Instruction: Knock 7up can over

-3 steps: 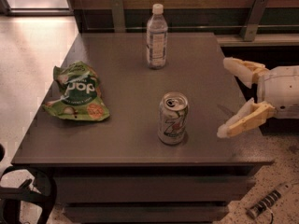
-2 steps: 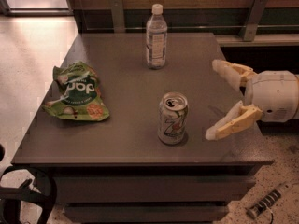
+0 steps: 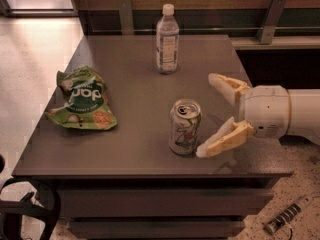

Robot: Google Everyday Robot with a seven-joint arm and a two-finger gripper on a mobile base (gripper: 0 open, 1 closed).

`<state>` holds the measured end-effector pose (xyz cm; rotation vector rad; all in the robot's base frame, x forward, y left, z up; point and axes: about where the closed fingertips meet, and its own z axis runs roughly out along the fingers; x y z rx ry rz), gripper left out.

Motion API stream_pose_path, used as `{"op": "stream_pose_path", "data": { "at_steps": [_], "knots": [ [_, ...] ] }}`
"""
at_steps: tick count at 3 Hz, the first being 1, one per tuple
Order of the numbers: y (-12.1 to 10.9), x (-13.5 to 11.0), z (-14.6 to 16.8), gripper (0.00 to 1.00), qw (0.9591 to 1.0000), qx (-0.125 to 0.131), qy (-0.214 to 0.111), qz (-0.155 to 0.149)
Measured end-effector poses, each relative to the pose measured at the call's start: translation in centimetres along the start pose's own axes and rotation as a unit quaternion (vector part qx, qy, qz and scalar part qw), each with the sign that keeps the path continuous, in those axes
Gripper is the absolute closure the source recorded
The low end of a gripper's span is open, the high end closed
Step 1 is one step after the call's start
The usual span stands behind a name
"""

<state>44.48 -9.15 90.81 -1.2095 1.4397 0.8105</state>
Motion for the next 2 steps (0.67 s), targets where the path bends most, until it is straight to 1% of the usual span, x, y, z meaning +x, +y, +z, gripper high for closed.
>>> {"op": "stream_pose_path", "data": {
  "at_steps": [1,2],
  "knots": [
    [0.3,1.0,1.6,0.0,0.9999,-0.001,0.011,0.0],
    [0.3,2.7,2.9,0.0,1.0,0.002,0.006,0.003]
  ]
}}
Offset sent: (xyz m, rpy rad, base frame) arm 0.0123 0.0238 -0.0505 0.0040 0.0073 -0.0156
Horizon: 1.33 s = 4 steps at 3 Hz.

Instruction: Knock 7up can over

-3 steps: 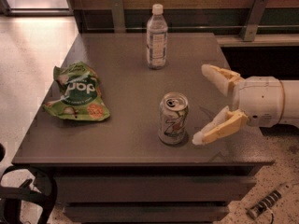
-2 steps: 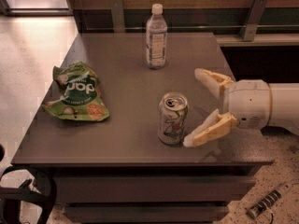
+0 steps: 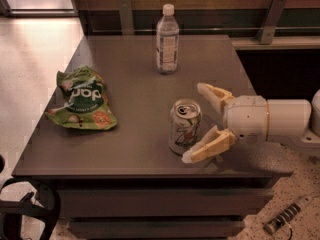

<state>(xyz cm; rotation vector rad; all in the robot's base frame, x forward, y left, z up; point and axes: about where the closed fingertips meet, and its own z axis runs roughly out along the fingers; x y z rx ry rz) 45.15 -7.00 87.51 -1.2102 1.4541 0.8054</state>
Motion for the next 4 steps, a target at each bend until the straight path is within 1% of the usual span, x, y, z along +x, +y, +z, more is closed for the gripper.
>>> {"op": "stream_pose_path", "data": {
  "at_steps": [1,2,4],
  "knots": [
    [-0.1,1.2,0.4,0.0,1.0,0.005,-0.006,0.003],
    [-0.2,2.8,0.0,0.17,0.9997,0.019,-0.015,0.007],
    [-0.1,2.8,0.2,0.65,0.9997,0.019,-0.017,0.006]
  ]
}}
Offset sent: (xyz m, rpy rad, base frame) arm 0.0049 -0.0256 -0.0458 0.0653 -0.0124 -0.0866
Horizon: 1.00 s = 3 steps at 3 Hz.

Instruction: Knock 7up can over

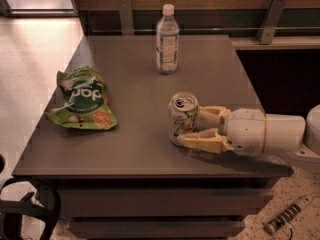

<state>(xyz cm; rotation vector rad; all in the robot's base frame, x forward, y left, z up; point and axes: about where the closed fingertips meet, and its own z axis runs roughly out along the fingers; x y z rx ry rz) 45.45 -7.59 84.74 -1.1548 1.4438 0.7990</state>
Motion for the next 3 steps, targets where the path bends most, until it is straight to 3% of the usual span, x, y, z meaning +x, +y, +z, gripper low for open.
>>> {"op": "stream_pose_path", "data": {
  "at_steps": [1,2,3],
  "knots": [
    [0.1,-0.1,0.2,0.87,1.0,-0.002,0.0,-0.001],
    [0.2,-0.2,0.3,1.0,1.0,-0.004,0.0,-0.002],
    [-0.3,-1.3,0.1,1.0,0.9998,0.001,0.022,-0.002]
  ]
}}
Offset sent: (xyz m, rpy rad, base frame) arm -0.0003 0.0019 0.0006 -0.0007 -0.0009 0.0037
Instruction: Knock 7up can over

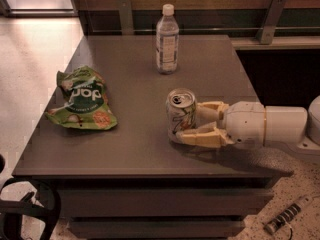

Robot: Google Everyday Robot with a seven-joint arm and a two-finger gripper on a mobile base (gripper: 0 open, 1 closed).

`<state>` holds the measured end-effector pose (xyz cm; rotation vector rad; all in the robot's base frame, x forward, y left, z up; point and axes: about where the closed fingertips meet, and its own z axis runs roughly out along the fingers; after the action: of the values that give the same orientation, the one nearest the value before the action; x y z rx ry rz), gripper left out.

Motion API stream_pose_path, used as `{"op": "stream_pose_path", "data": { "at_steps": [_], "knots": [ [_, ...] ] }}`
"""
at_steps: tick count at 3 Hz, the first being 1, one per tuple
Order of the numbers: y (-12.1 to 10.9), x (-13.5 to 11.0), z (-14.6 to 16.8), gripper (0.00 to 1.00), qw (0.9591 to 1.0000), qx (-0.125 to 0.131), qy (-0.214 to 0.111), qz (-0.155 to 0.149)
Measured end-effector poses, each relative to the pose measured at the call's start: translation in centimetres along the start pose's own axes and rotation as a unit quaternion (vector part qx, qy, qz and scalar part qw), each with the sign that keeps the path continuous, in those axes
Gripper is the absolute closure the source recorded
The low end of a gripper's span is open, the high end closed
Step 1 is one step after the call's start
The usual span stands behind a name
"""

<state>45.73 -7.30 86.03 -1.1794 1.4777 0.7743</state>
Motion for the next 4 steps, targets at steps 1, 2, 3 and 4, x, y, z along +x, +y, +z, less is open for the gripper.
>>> {"op": "stream_pose_path", "data": {
  "at_steps": [1,2,3,4],
  "knots": [
    [-0.9,-1.5,-0.5,1.0,0.9989,0.009,0.045,0.001],
    [-2.3,-2.9,-1.2,1.0,0.9907,0.032,0.132,-0.006],
    [-3.7,-3.8,-1.8,1.0,0.9696,0.064,0.236,-0.013],
    [-4.2,-3.6,-2.4,1.0,0.9485,0.081,0.306,-0.01]
  ]
}}
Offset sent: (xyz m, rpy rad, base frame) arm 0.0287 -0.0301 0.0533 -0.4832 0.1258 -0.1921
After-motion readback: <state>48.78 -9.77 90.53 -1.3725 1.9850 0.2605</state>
